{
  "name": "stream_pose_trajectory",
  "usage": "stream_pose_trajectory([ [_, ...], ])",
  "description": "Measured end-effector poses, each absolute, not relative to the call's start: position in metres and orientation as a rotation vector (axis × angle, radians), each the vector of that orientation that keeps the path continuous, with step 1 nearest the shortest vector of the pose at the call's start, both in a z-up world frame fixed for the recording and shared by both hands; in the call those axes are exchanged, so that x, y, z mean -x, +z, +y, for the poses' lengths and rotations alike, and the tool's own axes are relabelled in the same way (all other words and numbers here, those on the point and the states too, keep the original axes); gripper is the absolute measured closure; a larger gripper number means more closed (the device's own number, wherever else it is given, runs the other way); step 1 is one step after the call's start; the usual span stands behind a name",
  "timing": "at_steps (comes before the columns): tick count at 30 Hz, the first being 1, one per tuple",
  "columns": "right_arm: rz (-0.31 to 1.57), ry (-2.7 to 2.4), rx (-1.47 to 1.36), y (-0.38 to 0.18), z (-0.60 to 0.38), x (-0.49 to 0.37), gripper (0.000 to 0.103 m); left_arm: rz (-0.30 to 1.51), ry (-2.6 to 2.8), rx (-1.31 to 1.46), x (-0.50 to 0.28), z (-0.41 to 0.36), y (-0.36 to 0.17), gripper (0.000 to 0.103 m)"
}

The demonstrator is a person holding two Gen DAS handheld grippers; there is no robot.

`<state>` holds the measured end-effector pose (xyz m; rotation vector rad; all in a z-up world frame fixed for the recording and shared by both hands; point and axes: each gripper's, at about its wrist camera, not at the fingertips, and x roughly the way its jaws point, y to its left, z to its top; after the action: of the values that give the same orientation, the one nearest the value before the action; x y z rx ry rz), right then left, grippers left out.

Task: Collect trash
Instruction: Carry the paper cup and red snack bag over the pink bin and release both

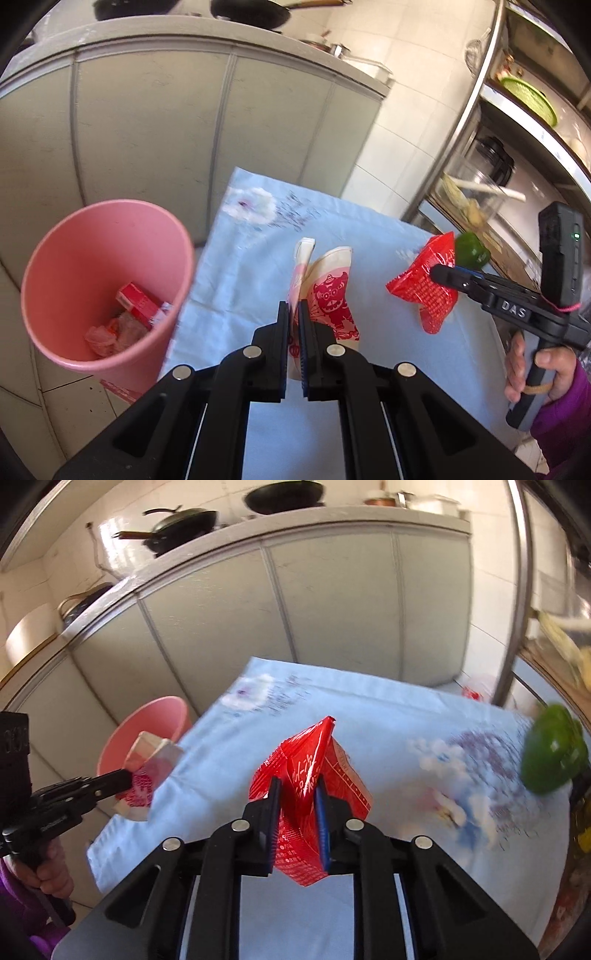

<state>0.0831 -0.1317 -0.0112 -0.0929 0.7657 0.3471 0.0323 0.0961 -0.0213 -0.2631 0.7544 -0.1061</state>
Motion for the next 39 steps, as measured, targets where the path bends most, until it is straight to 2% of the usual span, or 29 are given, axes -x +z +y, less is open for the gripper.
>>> stream_pose_trajectory([
  [18,0.733,0.665,0.240,-0.013,0.051,-0.122,0.085,0.653,0.287,0.295,-0.018,0.199,-0.009,0.099],
  [39,0.856,0.671,0.352,-0.070,0.118,-0.143,0.085,0.749,0.439,0.328,-0.032,0.242,-0.055,0.098],
])
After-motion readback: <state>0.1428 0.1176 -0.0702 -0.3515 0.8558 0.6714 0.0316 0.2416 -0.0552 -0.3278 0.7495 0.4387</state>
